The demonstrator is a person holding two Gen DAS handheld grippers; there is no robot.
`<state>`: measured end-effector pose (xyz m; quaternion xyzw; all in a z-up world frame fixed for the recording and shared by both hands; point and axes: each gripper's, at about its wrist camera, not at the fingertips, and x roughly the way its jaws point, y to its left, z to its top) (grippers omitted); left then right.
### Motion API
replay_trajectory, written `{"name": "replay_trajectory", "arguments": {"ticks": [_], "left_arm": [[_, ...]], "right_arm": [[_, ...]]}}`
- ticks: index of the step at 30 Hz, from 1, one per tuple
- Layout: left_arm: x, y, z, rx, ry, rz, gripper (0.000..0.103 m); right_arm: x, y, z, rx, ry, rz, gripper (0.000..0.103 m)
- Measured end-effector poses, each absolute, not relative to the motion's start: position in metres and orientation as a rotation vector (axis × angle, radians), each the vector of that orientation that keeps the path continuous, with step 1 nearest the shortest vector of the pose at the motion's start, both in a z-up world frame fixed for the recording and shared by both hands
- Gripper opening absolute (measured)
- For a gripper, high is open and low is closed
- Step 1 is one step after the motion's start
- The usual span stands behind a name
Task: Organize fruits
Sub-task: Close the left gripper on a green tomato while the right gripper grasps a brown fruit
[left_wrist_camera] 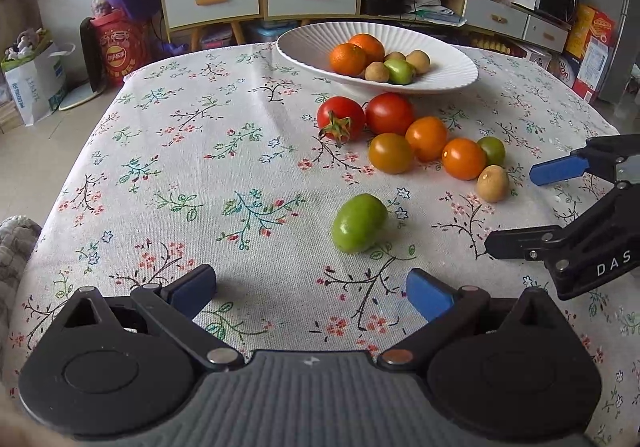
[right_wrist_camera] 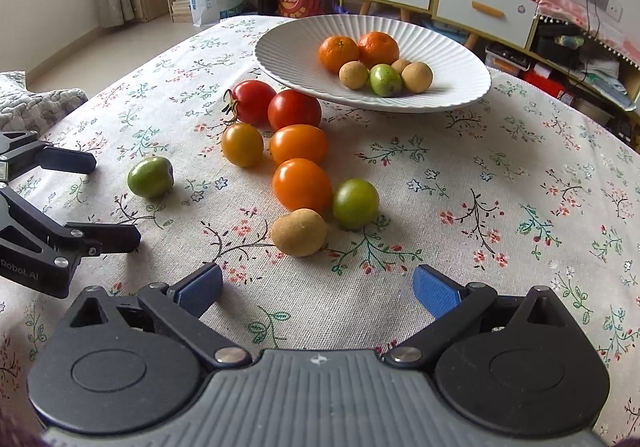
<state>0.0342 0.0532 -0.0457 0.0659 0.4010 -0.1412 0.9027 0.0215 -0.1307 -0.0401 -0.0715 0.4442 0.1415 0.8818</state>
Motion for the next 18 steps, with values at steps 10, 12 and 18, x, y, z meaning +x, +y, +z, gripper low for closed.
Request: {"name": "replay_trajectory", "arguments": {"ticks": [10, 12, 18], "left_arm": [[0.037, 0.04, -0.046, 0.147, 0.823, -0.325, 0.099], [0.038, 0.037, -0.046, 0.15, 0.825, -0.332, 0.099], [0.04, 0.029, -0.045, 0.163, 0.832, -0.354, 0.099]], "right_arm": [[0.022, -0.128, -0.035, -0.162, 0.906, 0.325, 0.082], [0.023, -0.129, -0.034, -0.157, 0.904, 0.32, 0.078], [0.027, -0.132, -0.032, -0.145, 0.902, 0.313, 0.066]]}}
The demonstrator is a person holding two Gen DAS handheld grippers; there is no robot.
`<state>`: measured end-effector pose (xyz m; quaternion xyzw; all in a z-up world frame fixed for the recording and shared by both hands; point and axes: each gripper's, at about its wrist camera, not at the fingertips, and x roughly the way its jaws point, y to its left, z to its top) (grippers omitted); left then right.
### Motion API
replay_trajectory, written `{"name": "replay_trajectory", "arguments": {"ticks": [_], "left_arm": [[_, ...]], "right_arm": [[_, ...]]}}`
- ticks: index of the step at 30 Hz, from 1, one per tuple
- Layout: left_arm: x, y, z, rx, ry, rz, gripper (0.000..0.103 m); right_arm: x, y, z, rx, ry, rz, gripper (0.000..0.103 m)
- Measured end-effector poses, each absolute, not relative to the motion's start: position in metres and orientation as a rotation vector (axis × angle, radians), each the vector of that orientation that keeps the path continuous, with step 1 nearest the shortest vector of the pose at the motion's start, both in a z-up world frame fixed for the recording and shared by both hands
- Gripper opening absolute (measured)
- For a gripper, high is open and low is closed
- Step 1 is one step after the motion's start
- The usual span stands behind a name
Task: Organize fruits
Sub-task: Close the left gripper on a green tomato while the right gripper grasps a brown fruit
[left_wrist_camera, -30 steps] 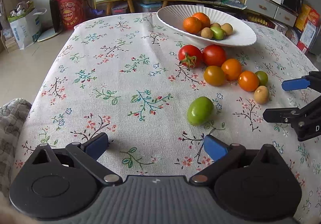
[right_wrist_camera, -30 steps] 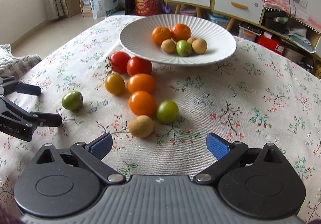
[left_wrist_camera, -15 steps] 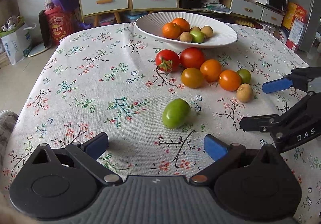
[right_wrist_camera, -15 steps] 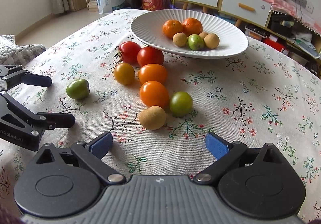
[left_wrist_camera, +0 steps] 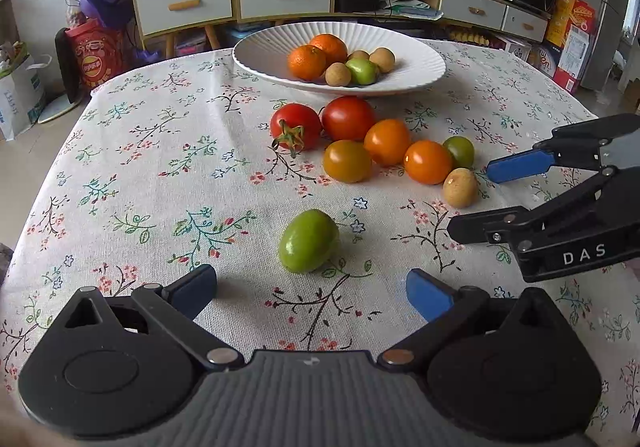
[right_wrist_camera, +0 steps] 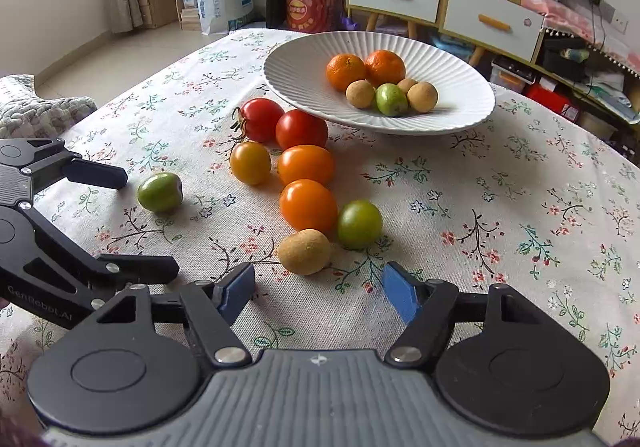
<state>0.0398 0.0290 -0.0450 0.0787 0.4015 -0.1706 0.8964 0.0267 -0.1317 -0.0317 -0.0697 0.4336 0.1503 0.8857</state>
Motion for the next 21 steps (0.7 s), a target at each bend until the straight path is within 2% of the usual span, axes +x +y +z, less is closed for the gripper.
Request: {"name": "replay_trajectory", "arguments": {"ticks": [8, 11, 21], "left_arm": [[0.041, 0.023, -0.042, 0.167, 0.822, -0.376, 0.087], [0.042, 0.022, -0.04, 0.166, 0.816, -0.381, 0.078], [0.044, 0.019, -0.038, 0.159, 0.801, -0.39, 0.057]], "right_arm": [[0.029, -0.129, -0.028, -0.131, 0.9, 0.336, 0.053], [0.03, -0.124, -0.026, -0.127, 0.9, 0.349, 0.049], [0.034, -0.118, -0.024, -0.128, 0.903, 0.338, 0.039]]}}
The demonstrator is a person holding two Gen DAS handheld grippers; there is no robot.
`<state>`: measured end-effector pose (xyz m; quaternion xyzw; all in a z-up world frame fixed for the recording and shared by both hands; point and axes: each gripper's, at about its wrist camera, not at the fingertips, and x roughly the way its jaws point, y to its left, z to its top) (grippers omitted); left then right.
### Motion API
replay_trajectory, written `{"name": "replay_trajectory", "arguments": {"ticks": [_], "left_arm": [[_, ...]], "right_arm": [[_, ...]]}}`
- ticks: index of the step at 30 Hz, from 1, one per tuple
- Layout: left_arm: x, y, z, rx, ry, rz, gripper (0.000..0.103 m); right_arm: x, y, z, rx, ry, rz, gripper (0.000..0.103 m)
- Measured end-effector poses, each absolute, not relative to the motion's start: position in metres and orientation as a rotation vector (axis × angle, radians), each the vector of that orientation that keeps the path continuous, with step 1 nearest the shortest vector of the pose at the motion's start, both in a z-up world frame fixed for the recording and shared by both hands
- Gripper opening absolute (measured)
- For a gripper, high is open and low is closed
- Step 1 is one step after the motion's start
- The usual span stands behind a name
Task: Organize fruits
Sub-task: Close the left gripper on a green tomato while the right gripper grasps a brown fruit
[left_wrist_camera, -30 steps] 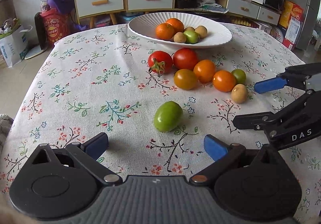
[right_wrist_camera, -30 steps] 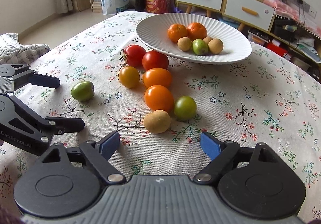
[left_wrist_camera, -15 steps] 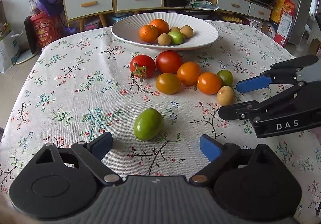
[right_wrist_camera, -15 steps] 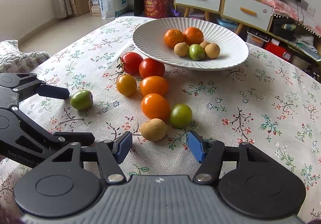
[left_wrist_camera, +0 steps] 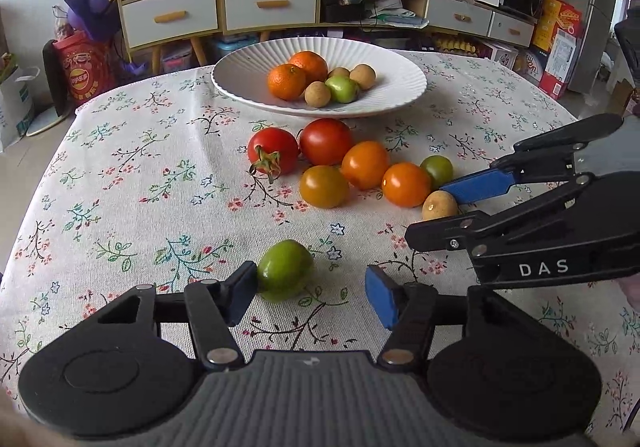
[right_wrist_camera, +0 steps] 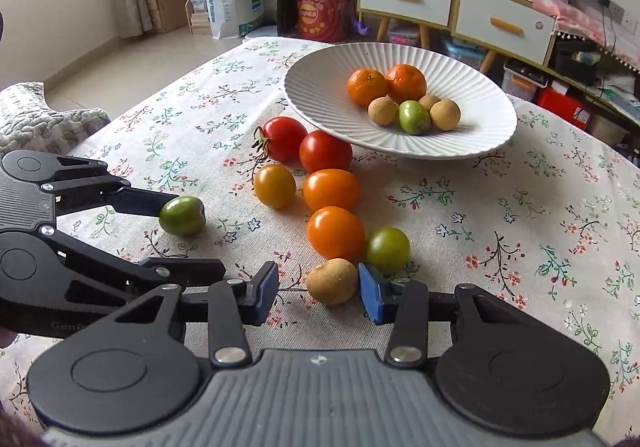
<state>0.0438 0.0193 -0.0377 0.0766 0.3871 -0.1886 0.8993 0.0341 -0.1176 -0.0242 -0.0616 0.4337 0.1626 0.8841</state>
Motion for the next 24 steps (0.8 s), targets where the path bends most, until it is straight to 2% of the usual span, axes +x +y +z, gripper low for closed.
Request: {"name": "replay_trajectory", "arguments": {"ticks": [6, 10, 24], "left_arm": [[0.047, 0.019, -0.036, 0.159, 0.795, -0.39, 0.042], [0.049, 0.018, -0.036, 0.158, 0.793, -0.393, 0.028], [0.048, 0.016, -0.027, 0.157, 0.766, -0.419, 0.026]], "right_arm": [[0.037, -0.117, -0.025, -0.139, 0.913, 0.32, 0.029], [0.037, -0.118, -0.025, -0.133, 0.917, 0.322, 0.025], [0.036, -0.126, -0.015, -0.102, 0.901, 0.331, 0.025]]}}
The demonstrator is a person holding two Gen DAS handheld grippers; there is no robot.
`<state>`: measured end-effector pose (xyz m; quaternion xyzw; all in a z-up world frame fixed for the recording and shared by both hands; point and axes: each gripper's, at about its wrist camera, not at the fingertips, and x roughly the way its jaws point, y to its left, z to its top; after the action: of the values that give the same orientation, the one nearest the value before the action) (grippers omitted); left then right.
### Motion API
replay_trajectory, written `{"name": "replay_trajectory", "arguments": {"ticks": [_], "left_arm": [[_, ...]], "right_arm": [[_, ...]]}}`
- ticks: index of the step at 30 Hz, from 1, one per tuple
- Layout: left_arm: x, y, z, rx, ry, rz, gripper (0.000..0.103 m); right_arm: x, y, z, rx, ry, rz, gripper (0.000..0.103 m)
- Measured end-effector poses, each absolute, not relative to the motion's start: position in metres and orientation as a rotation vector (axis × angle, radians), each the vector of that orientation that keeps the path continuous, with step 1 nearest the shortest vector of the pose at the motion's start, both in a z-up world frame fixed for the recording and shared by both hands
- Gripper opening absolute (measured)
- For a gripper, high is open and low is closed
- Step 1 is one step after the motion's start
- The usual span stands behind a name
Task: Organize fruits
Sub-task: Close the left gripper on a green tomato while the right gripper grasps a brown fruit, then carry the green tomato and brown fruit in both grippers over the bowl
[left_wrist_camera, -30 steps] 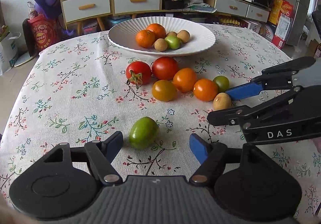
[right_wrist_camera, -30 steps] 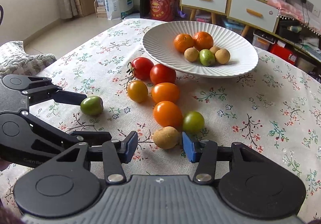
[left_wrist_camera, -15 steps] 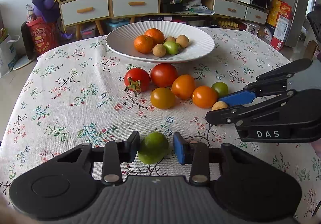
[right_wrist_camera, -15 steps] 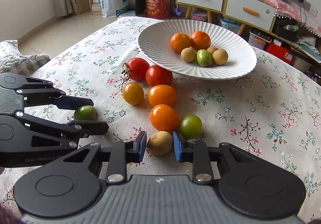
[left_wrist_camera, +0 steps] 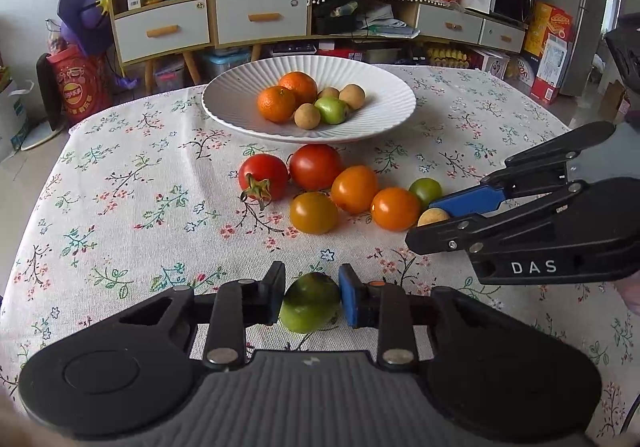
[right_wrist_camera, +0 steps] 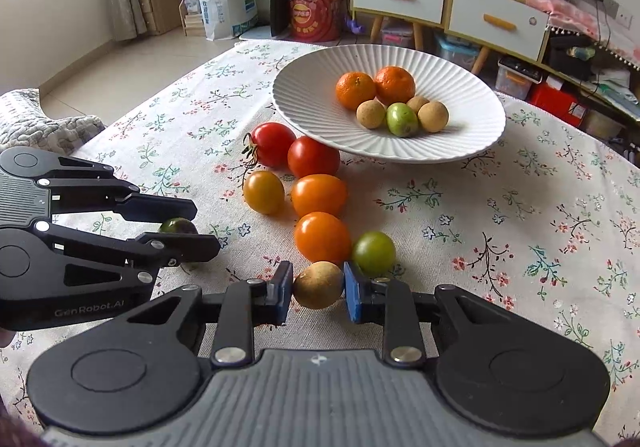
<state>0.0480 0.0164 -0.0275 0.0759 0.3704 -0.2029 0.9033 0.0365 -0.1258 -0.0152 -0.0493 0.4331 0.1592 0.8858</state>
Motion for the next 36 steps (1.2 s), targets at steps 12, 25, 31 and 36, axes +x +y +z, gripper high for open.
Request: {"name": "replay_trajectory", "arguments": {"ticks": [12, 25, 31, 36], "left_arm": [[0.053, 0.015, -0.014, 0.113, 0.736, -0.42, 0.025], [0.07, 0.001, 0.01, 0.063, 0.664, -0.417, 0.025], [0.079, -0.008, 0.015, 0.044, 0.625, -0.41, 0.025], [0.089, -0.016, 0.013, 0.051, 0.606, -0.387, 0.025]], "right_arm": [[0.043, -0.136, 0.005, -0.042, 0.837, 0.315, 0.025], [0.058, -0.149, 0.024, 0.019, 0.762, 0.269, 0.025], [0.07, -0.156, 0.027, 0.052, 0.742, 0.238, 0.025], [0.081, -0.161, 0.029, 0.065, 0.719, 0.203, 0.025]]}}
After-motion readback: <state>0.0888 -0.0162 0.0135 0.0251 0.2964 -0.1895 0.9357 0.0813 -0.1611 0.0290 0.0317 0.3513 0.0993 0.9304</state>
